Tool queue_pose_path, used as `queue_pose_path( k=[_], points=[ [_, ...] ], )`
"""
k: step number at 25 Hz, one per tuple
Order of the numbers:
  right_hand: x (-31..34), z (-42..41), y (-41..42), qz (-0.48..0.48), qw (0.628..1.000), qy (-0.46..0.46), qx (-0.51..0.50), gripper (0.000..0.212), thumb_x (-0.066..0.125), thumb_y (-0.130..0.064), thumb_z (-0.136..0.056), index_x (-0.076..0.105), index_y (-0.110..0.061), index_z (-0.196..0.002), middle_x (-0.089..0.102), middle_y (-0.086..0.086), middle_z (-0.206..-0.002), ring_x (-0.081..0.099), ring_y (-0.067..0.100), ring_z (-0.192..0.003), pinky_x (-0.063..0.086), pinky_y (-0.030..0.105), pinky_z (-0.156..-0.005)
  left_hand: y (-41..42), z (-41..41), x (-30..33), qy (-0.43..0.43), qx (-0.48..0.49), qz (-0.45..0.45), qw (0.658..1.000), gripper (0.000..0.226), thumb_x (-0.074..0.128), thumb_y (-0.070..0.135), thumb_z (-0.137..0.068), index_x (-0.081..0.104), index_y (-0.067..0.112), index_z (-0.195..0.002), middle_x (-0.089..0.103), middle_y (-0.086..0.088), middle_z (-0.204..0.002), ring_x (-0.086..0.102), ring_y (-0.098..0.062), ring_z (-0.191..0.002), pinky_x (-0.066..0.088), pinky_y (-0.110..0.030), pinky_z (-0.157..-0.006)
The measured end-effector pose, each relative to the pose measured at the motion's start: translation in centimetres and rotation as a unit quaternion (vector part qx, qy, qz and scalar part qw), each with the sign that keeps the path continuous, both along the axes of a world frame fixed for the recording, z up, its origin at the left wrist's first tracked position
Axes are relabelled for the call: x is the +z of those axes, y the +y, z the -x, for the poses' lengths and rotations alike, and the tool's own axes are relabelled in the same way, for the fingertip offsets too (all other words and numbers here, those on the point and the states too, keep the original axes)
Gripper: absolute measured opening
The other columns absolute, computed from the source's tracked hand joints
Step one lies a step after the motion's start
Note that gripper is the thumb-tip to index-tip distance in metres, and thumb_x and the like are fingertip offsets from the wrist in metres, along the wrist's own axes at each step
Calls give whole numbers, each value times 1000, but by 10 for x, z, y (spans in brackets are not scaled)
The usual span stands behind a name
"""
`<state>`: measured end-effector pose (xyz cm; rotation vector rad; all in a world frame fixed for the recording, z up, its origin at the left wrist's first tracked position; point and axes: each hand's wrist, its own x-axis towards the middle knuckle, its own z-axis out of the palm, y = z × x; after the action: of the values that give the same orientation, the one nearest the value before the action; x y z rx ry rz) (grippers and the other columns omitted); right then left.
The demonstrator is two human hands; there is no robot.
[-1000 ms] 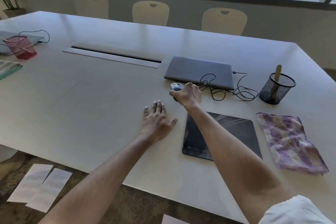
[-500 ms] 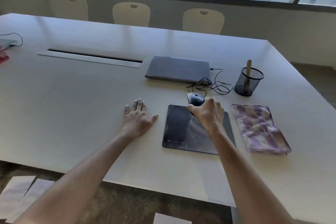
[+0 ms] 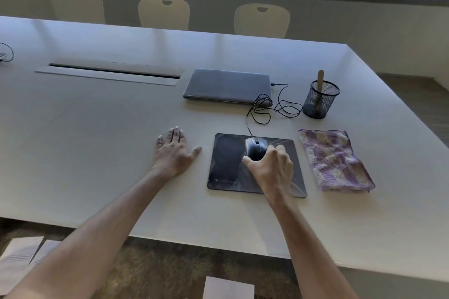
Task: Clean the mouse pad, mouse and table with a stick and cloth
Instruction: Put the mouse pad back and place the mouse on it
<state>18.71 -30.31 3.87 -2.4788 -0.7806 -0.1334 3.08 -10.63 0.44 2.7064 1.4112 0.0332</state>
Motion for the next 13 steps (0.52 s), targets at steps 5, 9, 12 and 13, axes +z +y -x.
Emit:
queue_pose_path(
  k=[5, 9, 12, 13],
  points=[
    [-3, 5, -3, -2, 1000, 5, -3, 64, 72, -57, -71, 65, -3, -104, 59, 11, -102, 61, 30, -93, 47, 32, -77, 0, 0, 0, -1, -1, -2, 1000, 87, 19, 67, -91, 10, 6, -152, 3, -7, -162, 0, -20, -149, 0, -43, -119],
    [-3, 5, -2, 0, 1000, 11, -2, 64, 73, -59, -71, 66, -3, -100, 58, 11, -100, 61, 30, -92, 47, 32, -76, 1, 0, 0, 2, 2, -1, 1000, 87, 18, 68, -91, 9, 8, -153, 2, -6, -162, -1, -20, -149, -1, -43, -119],
    [-3, 5, -3, 6, 1000, 7, -4, 64, 72, -61, -71, 66, -3, -99, 58, 11, -99, 61, 30, -91, 46, 31, -75, 0, 0, -1, 0, 1, 0, 1000, 87, 18, 68, -91, 9, 8, -153, 2, -6, -162, -1, -20, -149, 0, -43, -119],
    [-3, 5, -3, 9, 1000, 6, -5, 64, 72, -61, -71, 66, -3, -99, 58, 11, -99, 62, 29, -91, 45, 30, -75, 0, 0, -1, -1, 3, 1, 1000, 87, 18, 68, -91, 9, 8, -153, 2, -6, -162, -1, -20, -149, 0, -43, -119]
  ],
)
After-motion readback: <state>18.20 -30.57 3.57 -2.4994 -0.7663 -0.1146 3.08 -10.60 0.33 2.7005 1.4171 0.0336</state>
